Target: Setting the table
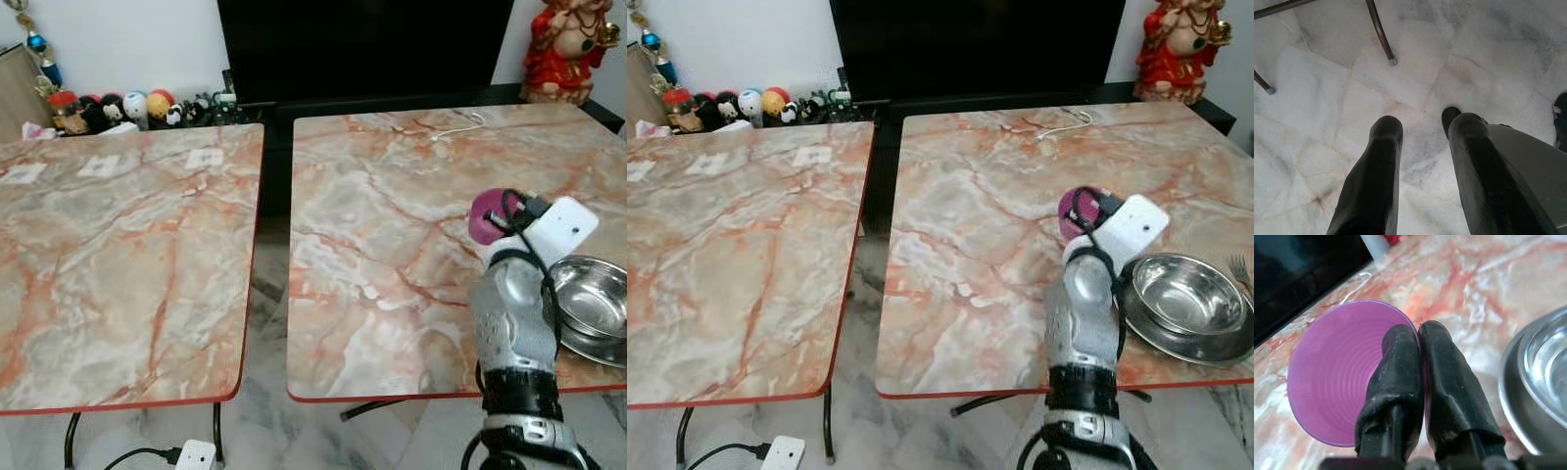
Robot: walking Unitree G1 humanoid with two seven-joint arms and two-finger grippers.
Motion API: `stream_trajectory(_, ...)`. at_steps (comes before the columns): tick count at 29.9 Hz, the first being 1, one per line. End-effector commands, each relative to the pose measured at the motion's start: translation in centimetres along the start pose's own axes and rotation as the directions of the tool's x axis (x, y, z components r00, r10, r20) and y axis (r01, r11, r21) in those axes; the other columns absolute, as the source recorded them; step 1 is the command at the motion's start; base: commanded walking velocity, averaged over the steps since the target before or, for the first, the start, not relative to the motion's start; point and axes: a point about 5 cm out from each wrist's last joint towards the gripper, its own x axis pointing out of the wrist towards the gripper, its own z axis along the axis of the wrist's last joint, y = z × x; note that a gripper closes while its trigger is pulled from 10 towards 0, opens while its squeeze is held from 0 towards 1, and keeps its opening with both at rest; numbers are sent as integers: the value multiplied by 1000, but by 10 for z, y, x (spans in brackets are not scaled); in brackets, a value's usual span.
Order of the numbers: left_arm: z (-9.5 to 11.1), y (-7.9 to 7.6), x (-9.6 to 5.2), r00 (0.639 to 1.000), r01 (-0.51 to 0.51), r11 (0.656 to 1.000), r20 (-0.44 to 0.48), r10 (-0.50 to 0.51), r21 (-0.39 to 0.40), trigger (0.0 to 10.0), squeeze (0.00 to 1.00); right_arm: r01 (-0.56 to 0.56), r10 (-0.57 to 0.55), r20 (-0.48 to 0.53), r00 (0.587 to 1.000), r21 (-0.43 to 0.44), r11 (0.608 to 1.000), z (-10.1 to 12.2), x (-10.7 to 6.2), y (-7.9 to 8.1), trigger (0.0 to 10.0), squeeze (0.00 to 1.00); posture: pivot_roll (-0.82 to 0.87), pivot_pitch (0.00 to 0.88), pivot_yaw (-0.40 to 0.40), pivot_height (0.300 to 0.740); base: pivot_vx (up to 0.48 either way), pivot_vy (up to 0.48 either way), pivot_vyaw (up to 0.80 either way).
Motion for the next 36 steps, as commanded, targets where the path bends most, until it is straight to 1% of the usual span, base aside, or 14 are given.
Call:
stream_trajectory(1, -3, 2, -1, 1000, -4, 1000, -17, 3, -5, 10000, 0, 36, -35, -62, 997, 21, 999, -7, 1, 2, 10000, 0, -95, 0, 47, 740, 0, 0, 0)
stream_trajectory(2, -3, 2, -1, 1000, -3, 1000, -17, 3, -6, 10000, 0, 59, -58, -80, 995, 21, 998, -9, 2, 0, 10000, 0, -93, 0, 45, 740, 0, 0, 0)
stream_trajectory(3, -4, 2, -1, 1000, -4, 1000, -18, 3, -7, 10000, 0, 97, -91, -121, 988, 38, 995, -13, 4, -1, 10000, 0, -89, 0, 42, 740, 0, 0, 0)
stream_trajectory(5, -4, 2, -1, 1000, -4, 1000, -19, 4, -8, 10000, 0, 116, -107, -145, 984, 58, 992, -15, 4, -2, 10000, 0, -88, 0, 42, 740, 0, 0, 0)
stream_trajectory(8, -5, 2, -1, 1000, -3, 1000, -20, 3, -14, 10000, 0, 170, -157, -178, 971, 62, 983, -20, 5, -7, 10000, 0, -81, 0, 38, 740, 0, 0, 0)
stream_trajectory(10, -6, 1, -1, 1000, -2, 1000, -21, 2, -17, 10000, 0, 203, -191, -180, 965, 50, 978, -21, 5, -11, 10000, 0, -83, 0, 39, 740, 0, 0, 0)
stream_trajectory(13, -6, 0, -1, 1000, 0, 1000, -22, 0, -16, 10000, 0, 222, -211, -179, 961, 42, 974, -21, 6, -14, 10000, 0, -87, 0, 39, 740, 0, 0, 0)
stream_trajectory(24, -6, -1, -1, 1000, 4, 1000, -21, -4, -15, 10000, 0, 234, -222, -172, 960, 49, 971, -19, 8, -16, 10000, 0, -84, 0, 39, 740, 0, 0, 0)
stream_trajectory(25, -6, -1, -1, 1000, 3, 1000, -21, -4, -15, 10000, 0, 234, -222, -167, 961, 57, 970, -18, 8, -16, 10000, 463, -83, 0, 38, 740, 0, 0, 0)
stream_trajectory(26, -6, -1, -1, 1000, 3, 1000, -22, -3, -15, 10000, 0, 234, -222, -162, 961, 58, 970, -17, 8, -17, 10000, 1000, -83, 0, 38, 740, 0, 0, 0)
stream_trajectory(30, -6, 0, -1, 1000, 2, 1000, -22, -3, -15, 10000, 0, 233, -222, -166, 961, 51, 971, -18, 8, -17, 10000, 1000, -82, 0, 38, 740, 0, 0, 0)
stream_trajectory(31, -6, 0, -1, 1000, 2, 1000, -21, -2, -14, 10000, 0, 232, -220, -168, 961, 51, 971, -19, 8, -17, 10000, 318, -84, 0, 39, 740, 0, 0, 0)
stream_trajectory(32, -6, 0, -1, 1000, 2, 1000, -21, -3, -14, 10000, 0, 231, -220, -167, 961, 50, 972, -19, 8, -17, 10000, 0, -83, 0, 39, 740, 0, 0, 0)
stream_trajectory(36, -6, 0, -1, 1000, 2, 1000, -19, -3, -12, 10000, 0, 228, -218, -157, 963, 49, 972, -17, 9, -17, 10000, 0, -83, 0, 39, 740, 0, 0, 0)
